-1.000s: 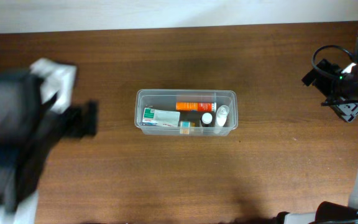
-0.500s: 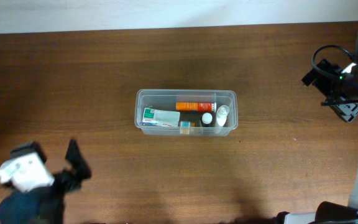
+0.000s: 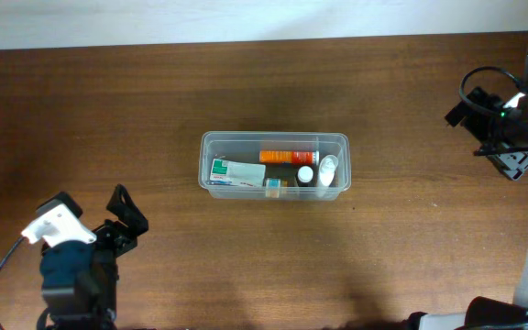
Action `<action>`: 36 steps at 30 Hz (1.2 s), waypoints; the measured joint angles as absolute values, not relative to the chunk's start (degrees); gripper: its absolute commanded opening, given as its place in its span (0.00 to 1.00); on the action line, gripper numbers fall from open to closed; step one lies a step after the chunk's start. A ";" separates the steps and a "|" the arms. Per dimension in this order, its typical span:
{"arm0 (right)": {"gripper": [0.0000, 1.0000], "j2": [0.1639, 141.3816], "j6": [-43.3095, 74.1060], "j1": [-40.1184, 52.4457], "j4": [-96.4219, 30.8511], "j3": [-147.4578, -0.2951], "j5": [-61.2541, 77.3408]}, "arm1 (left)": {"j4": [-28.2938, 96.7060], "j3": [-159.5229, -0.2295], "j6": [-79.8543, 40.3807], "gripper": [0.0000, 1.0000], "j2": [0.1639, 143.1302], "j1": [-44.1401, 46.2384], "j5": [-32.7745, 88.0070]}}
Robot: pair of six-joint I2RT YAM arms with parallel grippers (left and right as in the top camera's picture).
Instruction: Pack container
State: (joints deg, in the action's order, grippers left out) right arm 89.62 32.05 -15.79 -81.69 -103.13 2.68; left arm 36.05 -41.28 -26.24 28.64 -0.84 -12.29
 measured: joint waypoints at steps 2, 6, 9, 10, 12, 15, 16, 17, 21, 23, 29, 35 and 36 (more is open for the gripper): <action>0.98 89.62 32.05 -15.79 -81.69 -103.13 2.68 | 34.76 -40.27 -24.60 1.00 30.04 -0.84 -12.29; 0.98 89.62 32.10 -15.79 -81.71 -103.13 2.68 | 30.06 -39.16 -19.99 1.00 33.23 -0.82 -11.33; 0.98 89.62 32.08 -15.79 -81.69 -103.13 2.68 | 27.66 -39.07 -17.30 1.00 33.85 -0.71 -10.39; 0.98 89.62 32.05 -15.79 -81.69 -103.13 2.68 | 27.49 -38.94 -16.58 1.00 33.47 -0.71 -10.09; 0.98 89.62 32.08 -15.79 -81.67 -103.13 2.68 | 27.03 -38.00 -15.62 1.00 31.62 -0.71 -9.80; 0.98 89.62 32.10 -15.79 -81.69 -103.13 2.68 | 26.76 -33.74 -14.92 1.00 25.85 -0.71 -9.47; 0.98 89.62 32.05 -15.79 -81.69 -103.13 2.68 | 26.46 -32.01 -14.70 1.00 23.79 -0.71 -9.19; 0.98 89.62 32.08 -15.79 -81.71 -103.13 2.68 | 25.93 -30.04 -14.50 1.00 21.43 -0.71 -8.99; 0.99 89.62 32.08 -15.79 -81.73 -103.13 2.68 | 21.80 -21.85 -14.26 1.00 13.37 -0.71 -7.38; 0.98 89.62 32.10 -15.79 -81.71 -103.13 2.68 | 18.28 -17.21 -14.28 1.00 9.72 -0.71 -6.17; 0.99 89.62 32.08 -15.79 -81.69 -103.13 2.68 | 12.08 -7.68 -14.28 1.00 5.61 -0.71 -4.01; 0.99 89.62 32.10 -15.79 -81.69 -103.13 2.68 | 6.76 -2.96 -14.28 1.00 4.73 -0.71 -3.33; 0.99 89.62 32.05 -15.79 -81.69 -103.13 2.68 | 5.65 -2.26 -14.28 1.00 4.23 -0.71 -3.33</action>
State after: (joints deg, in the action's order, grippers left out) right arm 89.62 32.05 -15.79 -81.69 -103.13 2.68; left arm 5.65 -2.26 -14.28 4.23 -0.71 -3.33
